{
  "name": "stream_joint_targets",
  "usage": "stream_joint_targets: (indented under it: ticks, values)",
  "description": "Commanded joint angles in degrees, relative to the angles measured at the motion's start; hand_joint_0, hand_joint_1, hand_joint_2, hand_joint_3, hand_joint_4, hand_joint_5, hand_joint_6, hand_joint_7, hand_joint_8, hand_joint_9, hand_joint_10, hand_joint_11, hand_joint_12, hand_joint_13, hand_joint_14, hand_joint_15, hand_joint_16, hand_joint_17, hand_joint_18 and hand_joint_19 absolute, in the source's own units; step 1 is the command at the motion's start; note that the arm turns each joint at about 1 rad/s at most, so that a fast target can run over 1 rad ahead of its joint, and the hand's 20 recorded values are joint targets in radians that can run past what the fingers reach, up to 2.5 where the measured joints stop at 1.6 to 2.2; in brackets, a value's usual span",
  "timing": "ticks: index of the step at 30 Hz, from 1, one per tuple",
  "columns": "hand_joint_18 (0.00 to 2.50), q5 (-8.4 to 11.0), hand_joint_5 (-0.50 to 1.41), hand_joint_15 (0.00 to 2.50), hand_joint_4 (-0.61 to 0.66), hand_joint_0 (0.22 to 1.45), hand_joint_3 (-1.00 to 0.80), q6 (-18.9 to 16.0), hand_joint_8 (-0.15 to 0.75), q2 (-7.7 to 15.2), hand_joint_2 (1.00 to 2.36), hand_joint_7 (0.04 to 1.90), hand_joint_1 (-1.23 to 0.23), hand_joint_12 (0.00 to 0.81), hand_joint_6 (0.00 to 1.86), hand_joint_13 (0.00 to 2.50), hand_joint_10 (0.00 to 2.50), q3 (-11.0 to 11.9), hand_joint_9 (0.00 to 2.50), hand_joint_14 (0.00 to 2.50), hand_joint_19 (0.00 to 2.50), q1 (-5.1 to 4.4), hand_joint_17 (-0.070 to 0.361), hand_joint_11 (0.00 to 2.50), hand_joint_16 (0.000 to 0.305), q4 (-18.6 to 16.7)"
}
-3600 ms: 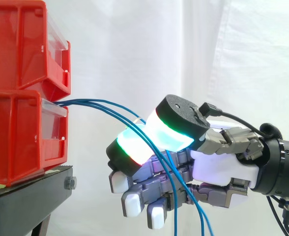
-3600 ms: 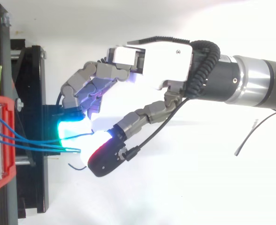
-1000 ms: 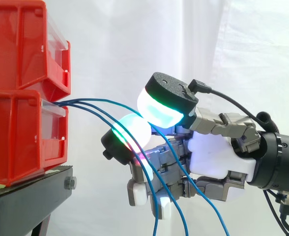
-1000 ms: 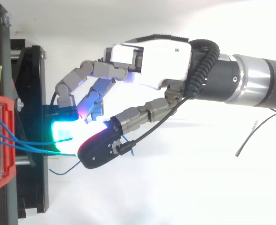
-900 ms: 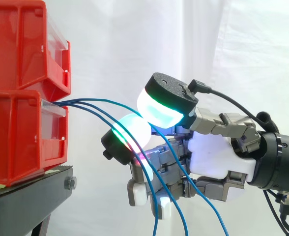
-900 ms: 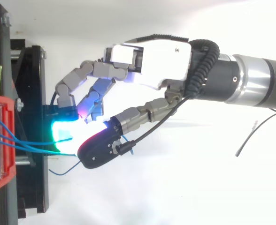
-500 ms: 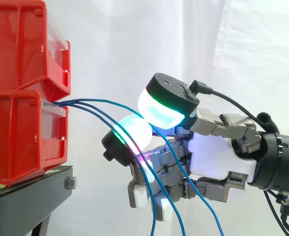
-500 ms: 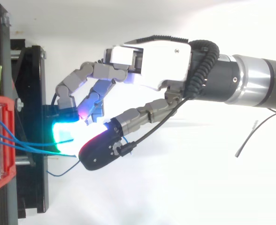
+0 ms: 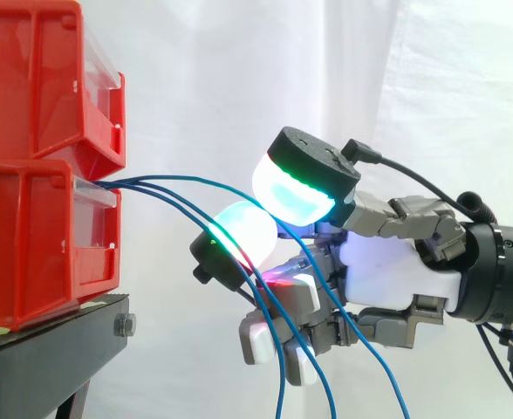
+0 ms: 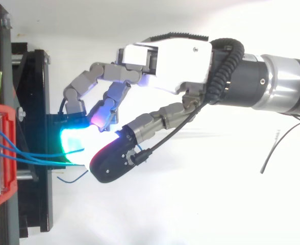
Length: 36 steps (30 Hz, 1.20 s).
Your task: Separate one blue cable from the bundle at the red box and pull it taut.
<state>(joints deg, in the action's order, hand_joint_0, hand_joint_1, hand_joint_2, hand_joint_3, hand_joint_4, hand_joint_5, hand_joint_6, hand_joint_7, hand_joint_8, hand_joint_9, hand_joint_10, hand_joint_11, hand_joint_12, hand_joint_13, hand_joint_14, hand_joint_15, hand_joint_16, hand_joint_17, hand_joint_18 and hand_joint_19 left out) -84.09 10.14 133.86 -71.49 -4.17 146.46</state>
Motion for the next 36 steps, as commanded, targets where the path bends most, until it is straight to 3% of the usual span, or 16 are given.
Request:
stream_joint_targets:
  ticks: [1,4,12,21,32,36]
  values:
    - [0.92,-0.02,-0.18,0.64,-0.09,0.7,-0.44,0.23,0.293,-0.88,1.0,1.0,-0.78,0.31,0.92,0.96,0.01,0.03,1.17,0.02,0.71,0.12,0.077,1.28,0.034,2.86]
    - [0.9,-0.11,-0.18,0.64,-0.1,0.71,-0.44,0.94,0.293,-1.76,1.0,1.0,-0.78,0.293,0.92,0.96,0.01,0.03,1.18,0.02,0.66,0.12,0.069,1.32,0.031,6.2]
    - [0.89,-0.9,-0.18,0.67,-0.11,0.71,-0.44,3.66,0.293,-2.73,1.0,0.98,-0.78,0.255,0.92,1.03,0.0,-0.06,1.17,0.02,0.56,0.12,0.054,1.33,0.024,10.77]
    - [0.9,-2.4,-0.18,0.71,-0.11,0.71,-0.44,0.5,0.287,-2.99,1.0,0.98,-0.78,0.263,0.92,1.07,0.0,-0.06,1.18,0.02,0.58,0.3,0.054,1.36,0.024,11.21]
    - [0.9,-3.01,-0.18,0.83,-0.12,0.72,-0.44,0.5,0.273,-4.66,1.0,0.98,-0.78,0.264,0.92,1.13,0.0,-0.32,1.22,0.02,0.57,0.65,0.053,1.45,0.024,15.34]
    - [0.9,-2.66,-0.18,1.03,-0.11,0.72,-0.44,-0.12,0.265,-6.16,1.0,0.98,-0.78,0.265,0.92,1.23,0.12,-2.43,1.22,0.03,0.56,0.65,0.052,1.46,0.023,15.78]
